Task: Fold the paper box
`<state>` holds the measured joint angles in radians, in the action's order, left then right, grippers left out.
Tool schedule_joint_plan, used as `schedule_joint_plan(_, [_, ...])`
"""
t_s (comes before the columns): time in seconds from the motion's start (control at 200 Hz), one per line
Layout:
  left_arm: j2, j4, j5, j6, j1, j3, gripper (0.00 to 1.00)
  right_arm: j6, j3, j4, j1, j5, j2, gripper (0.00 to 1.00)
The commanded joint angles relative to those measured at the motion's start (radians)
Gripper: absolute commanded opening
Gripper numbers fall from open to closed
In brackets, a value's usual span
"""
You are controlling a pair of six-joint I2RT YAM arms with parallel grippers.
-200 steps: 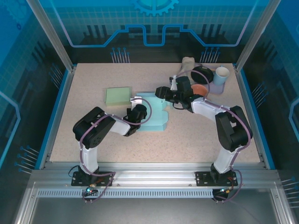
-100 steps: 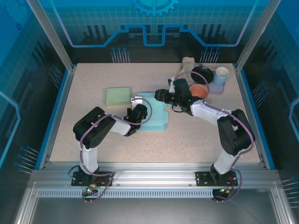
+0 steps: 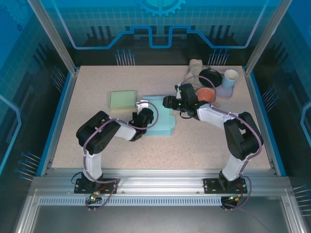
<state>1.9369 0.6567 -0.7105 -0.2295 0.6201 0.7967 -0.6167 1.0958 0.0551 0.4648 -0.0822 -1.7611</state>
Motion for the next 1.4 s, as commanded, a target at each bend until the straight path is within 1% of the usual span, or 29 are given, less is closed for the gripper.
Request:
schedule_joint_plan(0.0, [0.023,-0.034,-0.001,0.011,0.007,0.019,0.13,-0.017,0.034,0.026,0.008,-0.074,-0.027,0.61])
schedule_joint_plan(0.11, [0.025,-0.036,-0.002,0.015,0.006,0.020,0.13,-0.055,0.034,0.095,0.008,-0.158,-0.049,0.61])
schedule_joint_plan(0.2, [0.026,-0.036,-0.003,0.015,0.006,0.020,0.13,-0.084,0.011,0.200,0.008,-0.216,-0.059,0.61])
schedule_joint_plan(0.29, [0.025,-0.034,-0.002,0.015,0.007,0.020,0.13,-0.108,-0.029,0.317,0.008,-0.236,-0.054,0.61])
schedule_joint_plan(0.34, [0.025,-0.036,-0.002,0.014,0.007,0.020,0.13,-0.108,-0.052,0.347,0.006,-0.229,-0.043,0.61])
schedule_joint_plan(0.415, [0.026,-0.045,-0.007,0.012,0.006,0.025,0.13,-0.088,-0.077,0.340,0.007,-0.192,-0.020,0.61])
schedule_joint_plan(0.49, [0.028,-0.061,-0.013,0.006,0.006,0.034,0.13,-0.041,-0.096,0.277,0.011,-0.127,0.008,0.61])
schedule_joint_plan(0.615, [0.033,-0.093,-0.023,-0.002,0.008,0.054,0.13,0.077,-0.142,0.187,0.039,0.030,0.050,0.61])
schedule_joint_plan(0.67, [0.034,-0.099,-0.024,-0.002,0.007,0.058,0.13,0.115,-0.168,0.186,0.054,0.095,0.061,0.61])
schedule_joint_plan(0.715, [0.034,-0.098,-0.025,-0.002,0.007,0.056,0.13,0.136,-0.185,0.202,0.061,0.125,0.055,0.61])
schedule_joint_plan(0.91, [0.034,-0.103,-0.021,-0.001,0.007,0.060,0.13,0.201,-0.160,0.209,0.060,0.186,-0.024,0.61])
schedule_joint_plan(0.93, [0.034,-0.103,-0.022,0.001,0.007,0.059,0.13,0.205,-0.161,0.240,0.057,0.192,-0.030,0.61])
schedule_joint_plan(1.03, [0.035,-0.102,-0.023,0.000,0.007,0.059,0.13,0.212,-0.171,0.285,0.051,0.223,-0.054,0.61])
schedule_joint_plan(1.255, [0.035,-0.100,-0.023,0.000,0.007,0.058,0.13,0.220,-0.164,0.344,0.048,0.190,-0.115,0.61])
schedule_joint_plan(1.396, [0.034,-0.099,-0.021,0.000,0.007,0.057,0.13,0.212,-0.197,0.367,0.046,0.269,-0.107,0.61])
